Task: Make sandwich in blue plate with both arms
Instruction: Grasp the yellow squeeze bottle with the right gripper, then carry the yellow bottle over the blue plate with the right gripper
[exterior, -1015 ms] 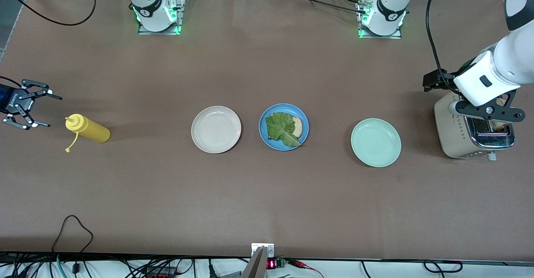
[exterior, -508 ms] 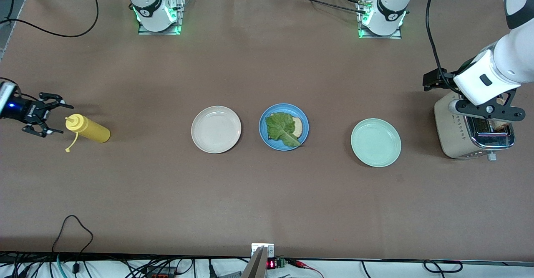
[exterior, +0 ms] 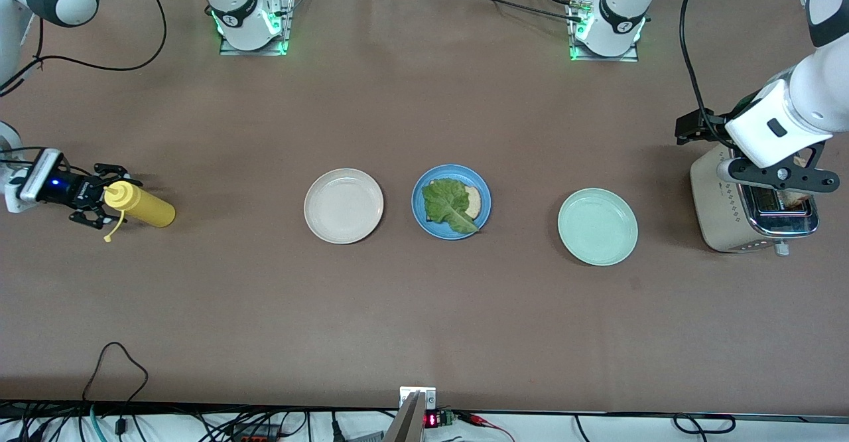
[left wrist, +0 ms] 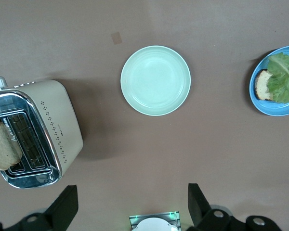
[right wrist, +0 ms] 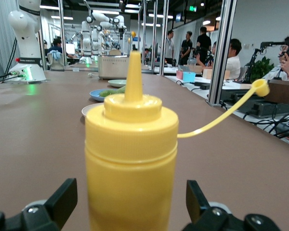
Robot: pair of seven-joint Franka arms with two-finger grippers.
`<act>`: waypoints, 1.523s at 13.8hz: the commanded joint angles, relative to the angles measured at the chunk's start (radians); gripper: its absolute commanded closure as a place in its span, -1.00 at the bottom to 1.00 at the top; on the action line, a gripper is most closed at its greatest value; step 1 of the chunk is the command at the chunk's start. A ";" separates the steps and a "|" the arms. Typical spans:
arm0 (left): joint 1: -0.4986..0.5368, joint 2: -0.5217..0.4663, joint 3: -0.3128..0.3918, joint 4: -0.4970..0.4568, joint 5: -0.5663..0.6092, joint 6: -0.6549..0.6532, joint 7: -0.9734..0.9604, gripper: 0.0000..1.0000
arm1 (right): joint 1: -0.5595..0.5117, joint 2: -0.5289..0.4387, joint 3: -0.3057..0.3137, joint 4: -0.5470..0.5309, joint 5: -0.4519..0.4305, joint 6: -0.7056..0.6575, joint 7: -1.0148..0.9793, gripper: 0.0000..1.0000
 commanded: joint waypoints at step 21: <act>0.005 -0.006 -0.002 0.005 -0.012 -0.011 -0.007 -1.00 | 0.442 -0.277 0.047 0.042 -0.087 0.275 0.494 0.53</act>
